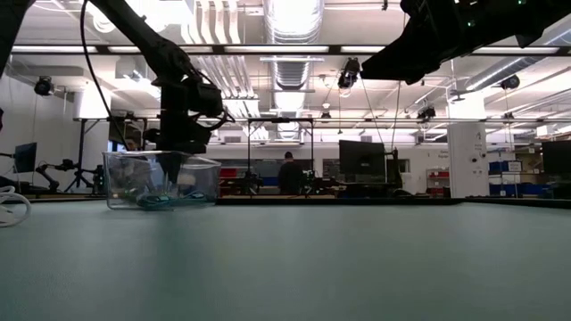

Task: Pick and place USB-C Cables
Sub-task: Put the white charger cable into the transparent bin

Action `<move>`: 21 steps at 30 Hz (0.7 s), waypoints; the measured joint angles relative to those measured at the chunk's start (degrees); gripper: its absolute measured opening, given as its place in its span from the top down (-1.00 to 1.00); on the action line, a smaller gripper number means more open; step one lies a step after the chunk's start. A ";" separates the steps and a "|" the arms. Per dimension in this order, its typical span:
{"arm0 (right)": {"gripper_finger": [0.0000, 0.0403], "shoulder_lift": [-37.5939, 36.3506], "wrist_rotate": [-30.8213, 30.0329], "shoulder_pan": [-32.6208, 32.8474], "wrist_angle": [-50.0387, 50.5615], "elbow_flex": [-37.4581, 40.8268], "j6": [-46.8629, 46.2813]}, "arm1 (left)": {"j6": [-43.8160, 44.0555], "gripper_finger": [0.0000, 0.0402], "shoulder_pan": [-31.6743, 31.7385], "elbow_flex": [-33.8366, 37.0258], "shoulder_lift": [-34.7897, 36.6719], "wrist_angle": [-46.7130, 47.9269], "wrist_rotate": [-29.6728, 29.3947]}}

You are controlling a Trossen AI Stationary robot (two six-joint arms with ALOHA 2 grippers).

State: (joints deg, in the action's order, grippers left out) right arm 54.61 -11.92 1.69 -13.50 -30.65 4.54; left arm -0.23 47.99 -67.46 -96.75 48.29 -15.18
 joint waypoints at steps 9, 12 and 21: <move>-0.01 0.00 0.02 0.02 0.02 0.00 -0.02 | 0.02 0.68 -1.98 -0.11 2.36 1.25 0.00; -0.01 0.01 0.01 0.02 0.02 0.00 0.00 | 0.47 0.68 -3.67 -0.32 4.77 1.63 -0.02; -0.01 0.02 0.02 0.02 0.02 0.00 -0.02 | 7.73 0.68 -12.13 0.21 14.51 1.66 0.17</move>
State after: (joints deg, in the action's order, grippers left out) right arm 54.63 -11.90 1.72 -13.47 -30.65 4.51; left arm 7.50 35.86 -67.25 -82.24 49.95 -15.00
